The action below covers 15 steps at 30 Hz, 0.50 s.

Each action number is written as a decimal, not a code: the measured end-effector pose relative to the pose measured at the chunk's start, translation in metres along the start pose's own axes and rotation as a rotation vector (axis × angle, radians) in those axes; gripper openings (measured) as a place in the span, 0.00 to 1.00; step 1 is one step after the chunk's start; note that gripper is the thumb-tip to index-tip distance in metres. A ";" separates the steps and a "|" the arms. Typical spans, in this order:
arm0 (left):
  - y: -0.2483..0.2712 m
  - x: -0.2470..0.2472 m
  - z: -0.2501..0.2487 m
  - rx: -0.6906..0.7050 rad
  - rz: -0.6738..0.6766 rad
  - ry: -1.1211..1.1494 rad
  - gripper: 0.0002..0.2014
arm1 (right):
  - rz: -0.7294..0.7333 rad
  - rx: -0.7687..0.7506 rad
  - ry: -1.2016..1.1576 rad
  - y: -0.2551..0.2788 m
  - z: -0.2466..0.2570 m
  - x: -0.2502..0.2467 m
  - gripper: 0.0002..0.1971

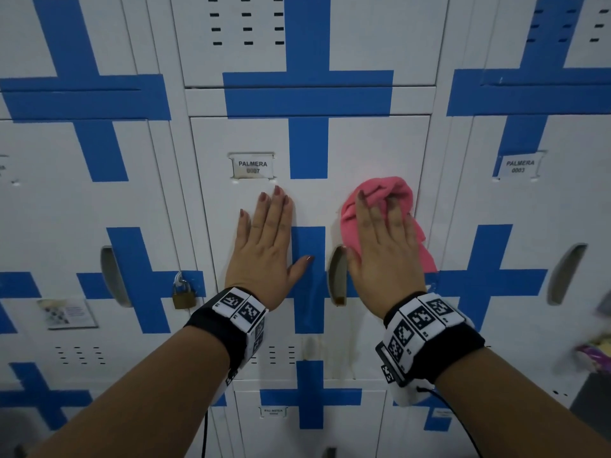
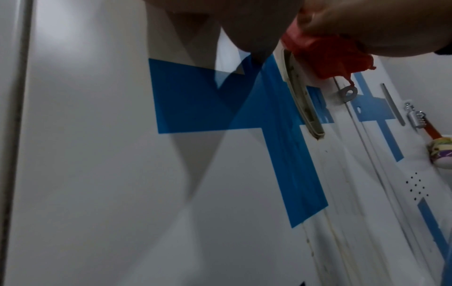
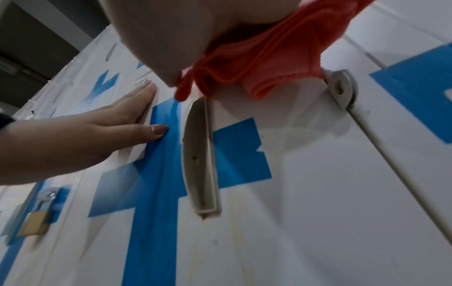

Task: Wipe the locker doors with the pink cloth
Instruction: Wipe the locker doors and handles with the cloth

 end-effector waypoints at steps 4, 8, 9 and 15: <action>0.000 0.000 0.000 0.007 -0.004 -0.004 0.43 | 0.121 -0.029 -0.053 0.021 0.016 0.005 0.36; 0.000 -0.001 0.000 0.011 -0.001 0.002 0.43 | 0.123 0.002 -0.027 0.047 0.014 0.019 0.35; 0.000 -0.001 0.000 0.011 0.002 0.000 0.43 | 0.113 0.018 -0.027 0.051 0.011 0.022 0.35; 0.000 -0.001 0.001 0.014 0.005 -0.004 0.43 | 0.055 0.076 -0.047 0.043 -0.002 0.021 0.37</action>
Point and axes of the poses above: each hand's wrist, its own y-axis away from the middle knuckle, its own x-axis out of the palm, z = x × y, the point moved 5 cm from there along -y, towards the middle knuckle, and after that the axes turned 11 degrees about -z, right-handed, at the moved point
